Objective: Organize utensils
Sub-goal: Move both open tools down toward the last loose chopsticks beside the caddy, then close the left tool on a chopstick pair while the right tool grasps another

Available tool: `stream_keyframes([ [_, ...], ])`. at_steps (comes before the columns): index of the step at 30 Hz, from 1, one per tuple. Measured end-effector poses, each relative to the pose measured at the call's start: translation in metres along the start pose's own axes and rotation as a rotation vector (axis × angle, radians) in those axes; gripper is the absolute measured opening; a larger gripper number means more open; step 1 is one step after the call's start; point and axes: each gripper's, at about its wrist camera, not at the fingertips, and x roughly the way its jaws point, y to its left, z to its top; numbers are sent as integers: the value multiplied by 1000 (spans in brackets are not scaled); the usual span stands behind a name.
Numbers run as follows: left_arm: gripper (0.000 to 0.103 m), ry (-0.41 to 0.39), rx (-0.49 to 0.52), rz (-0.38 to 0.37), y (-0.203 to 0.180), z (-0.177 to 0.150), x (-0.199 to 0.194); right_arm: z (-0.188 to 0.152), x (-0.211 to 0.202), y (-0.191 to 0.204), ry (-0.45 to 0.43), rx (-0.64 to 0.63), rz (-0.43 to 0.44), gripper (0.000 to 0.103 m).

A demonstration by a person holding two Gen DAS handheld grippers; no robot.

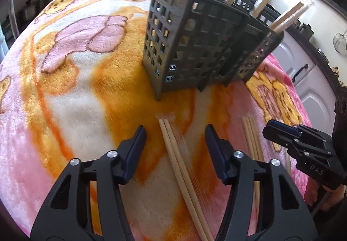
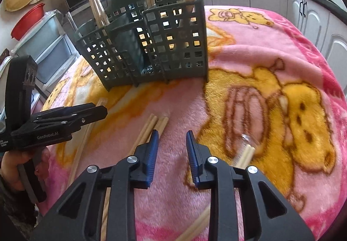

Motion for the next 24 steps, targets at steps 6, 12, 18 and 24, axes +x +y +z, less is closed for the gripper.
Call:
stream_keyframes([
  [6, 29, -2, -19, 17, 8, 5, 3, 10, 14, 4, 31, 2, 1, 25],
  [12, 27, 3, -21, 17, 10, 7, 5, 15, 24, 11, 61, -20, -8, 25],
  [18, 23, 8, -12, 30, 9, 10, 7, 20, 31, 9, 74, -5, -13, 19],
  [24, 14, 4, 3, 52, 7, 11, 12, 19, 25, 1, 52, 29, 11, 12],
])
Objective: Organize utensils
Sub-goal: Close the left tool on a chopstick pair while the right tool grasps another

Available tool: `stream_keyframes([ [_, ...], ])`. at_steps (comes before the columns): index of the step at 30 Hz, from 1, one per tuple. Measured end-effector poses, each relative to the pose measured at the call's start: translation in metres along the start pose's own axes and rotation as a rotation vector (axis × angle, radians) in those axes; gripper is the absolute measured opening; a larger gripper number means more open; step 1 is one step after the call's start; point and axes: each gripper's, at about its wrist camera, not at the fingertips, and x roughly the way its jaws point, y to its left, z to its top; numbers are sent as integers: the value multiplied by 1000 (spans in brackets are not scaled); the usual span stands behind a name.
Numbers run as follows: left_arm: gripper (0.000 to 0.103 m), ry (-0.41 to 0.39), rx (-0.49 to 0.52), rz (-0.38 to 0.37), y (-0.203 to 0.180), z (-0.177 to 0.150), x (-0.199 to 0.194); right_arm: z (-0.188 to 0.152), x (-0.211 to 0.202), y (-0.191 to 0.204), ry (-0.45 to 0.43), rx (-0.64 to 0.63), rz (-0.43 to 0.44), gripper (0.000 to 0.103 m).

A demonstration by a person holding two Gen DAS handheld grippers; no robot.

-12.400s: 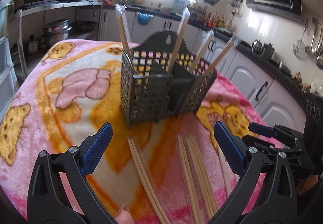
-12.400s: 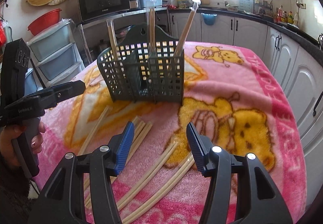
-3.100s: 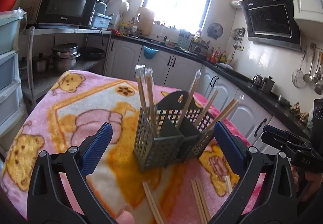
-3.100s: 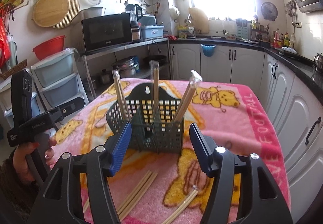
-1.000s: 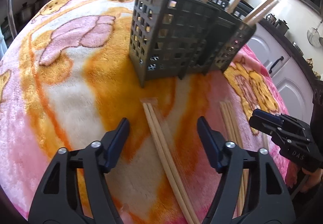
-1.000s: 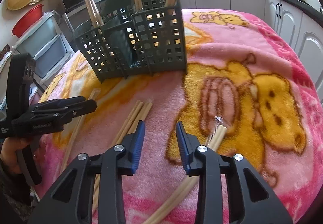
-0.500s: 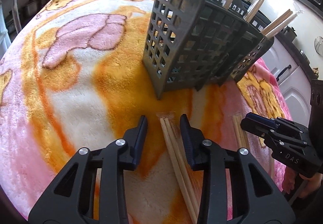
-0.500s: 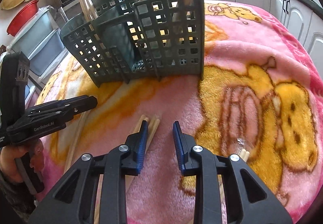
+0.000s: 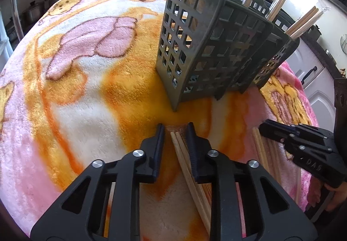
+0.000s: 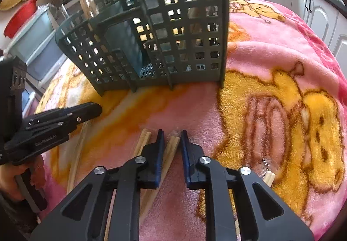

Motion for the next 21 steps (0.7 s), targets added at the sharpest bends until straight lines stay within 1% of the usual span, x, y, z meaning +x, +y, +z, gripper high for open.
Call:
stream_keyframes([
  [3, 11, -1, -4, -8, 3, 0, 0, -1, -8, -5, -19, 18, 22, 8],
  [5, 10, -5, -3, -9, 5, -1, 0, -1, -17, -8, -46, 26, 23, 8],
  [10, 7, -6, -11, -16, 10, -1, -3, -1, -42, -14, -121, 30, 58, 8],
  [15, 4, -14, -29, -37, 14, 0, -12, 1, -69, -18, -189, 2, 54, 8],
  [21, 3, -60, -19, -66, 9, 2, -35, 5, -90, -10, -258, -32, 41, 7],
])
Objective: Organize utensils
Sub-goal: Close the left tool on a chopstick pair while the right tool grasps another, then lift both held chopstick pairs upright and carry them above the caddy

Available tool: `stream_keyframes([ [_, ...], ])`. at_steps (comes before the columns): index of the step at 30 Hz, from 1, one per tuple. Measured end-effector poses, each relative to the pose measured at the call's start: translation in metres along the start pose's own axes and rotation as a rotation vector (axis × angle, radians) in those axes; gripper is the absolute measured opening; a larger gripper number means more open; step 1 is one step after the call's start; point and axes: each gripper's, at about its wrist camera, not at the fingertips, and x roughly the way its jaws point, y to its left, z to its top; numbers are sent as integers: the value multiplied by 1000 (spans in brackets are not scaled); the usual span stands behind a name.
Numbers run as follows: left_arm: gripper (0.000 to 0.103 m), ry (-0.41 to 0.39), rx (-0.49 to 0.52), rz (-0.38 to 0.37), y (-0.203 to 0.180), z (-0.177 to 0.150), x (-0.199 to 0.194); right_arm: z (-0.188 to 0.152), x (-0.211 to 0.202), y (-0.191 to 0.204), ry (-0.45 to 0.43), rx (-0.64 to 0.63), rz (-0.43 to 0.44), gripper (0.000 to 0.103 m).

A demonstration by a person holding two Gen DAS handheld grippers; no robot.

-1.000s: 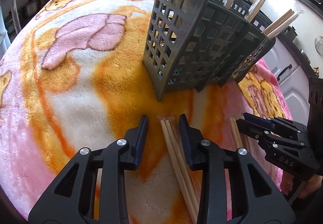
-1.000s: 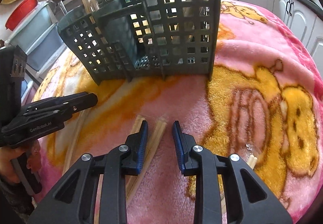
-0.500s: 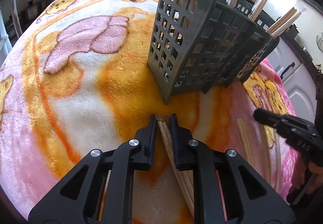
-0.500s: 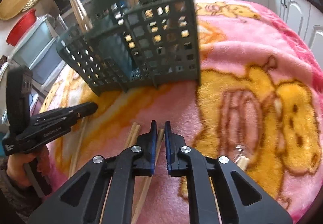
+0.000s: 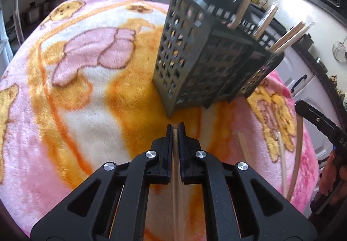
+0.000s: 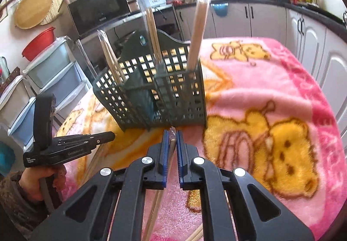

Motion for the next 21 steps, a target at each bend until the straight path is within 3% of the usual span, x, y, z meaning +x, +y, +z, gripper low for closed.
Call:
stream_keyframes([
  [21, 2, -133, 103, -99, -62, 21, -57, 13, -46, 19, -113, -63, 28, 6],
])
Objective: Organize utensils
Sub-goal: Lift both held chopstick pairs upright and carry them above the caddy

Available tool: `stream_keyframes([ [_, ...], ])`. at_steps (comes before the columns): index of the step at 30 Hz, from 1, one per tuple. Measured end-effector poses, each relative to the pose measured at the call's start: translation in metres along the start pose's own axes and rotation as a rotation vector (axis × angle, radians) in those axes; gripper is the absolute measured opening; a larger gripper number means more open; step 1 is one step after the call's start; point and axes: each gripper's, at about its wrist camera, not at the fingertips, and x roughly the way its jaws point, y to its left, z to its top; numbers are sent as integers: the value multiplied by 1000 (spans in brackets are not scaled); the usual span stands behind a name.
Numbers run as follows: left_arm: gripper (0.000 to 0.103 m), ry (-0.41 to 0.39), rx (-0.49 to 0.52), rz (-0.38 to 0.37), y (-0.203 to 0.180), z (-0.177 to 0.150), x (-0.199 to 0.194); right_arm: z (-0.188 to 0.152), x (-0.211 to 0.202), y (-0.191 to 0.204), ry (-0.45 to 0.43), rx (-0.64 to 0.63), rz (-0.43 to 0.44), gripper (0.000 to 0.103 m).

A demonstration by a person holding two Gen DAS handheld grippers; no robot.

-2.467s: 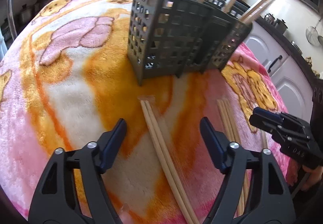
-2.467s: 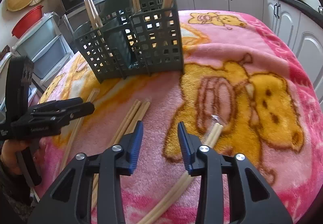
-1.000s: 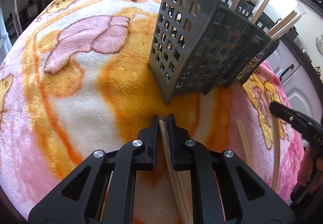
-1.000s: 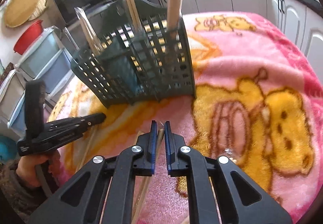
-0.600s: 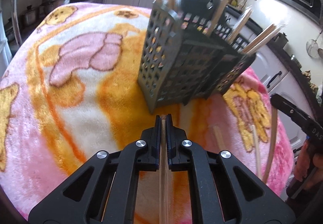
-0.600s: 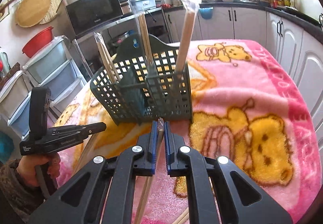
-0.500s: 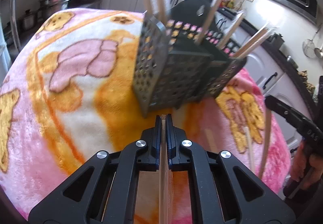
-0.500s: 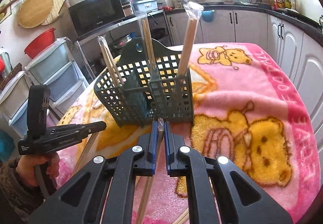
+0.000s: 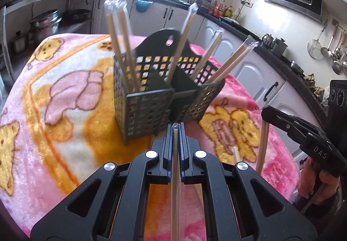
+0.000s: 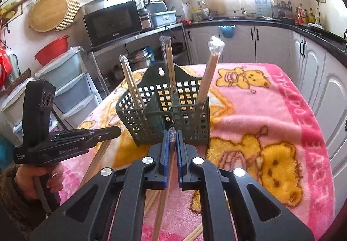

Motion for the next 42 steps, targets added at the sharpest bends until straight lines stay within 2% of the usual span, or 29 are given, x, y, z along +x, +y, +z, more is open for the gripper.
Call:
stream_keyframes([
  [17, 2, -88, 43, -75, -38, 31, -13, 15, -35, 0, -97, -19, -3, 6],
  [23, 2, -156, 52, -86, -47, 49, -20, 25, -44, 1, -132, -21, -7, 6],
  [32, 2, -302, 77, -30, -57, 85, -32, 43, -48, 3, -175, -35, -8, 6],
  [42, 2, -443, 52, 43, -43, 126, -43, 77, -46, 15, -225, -77, 3, 6],
])
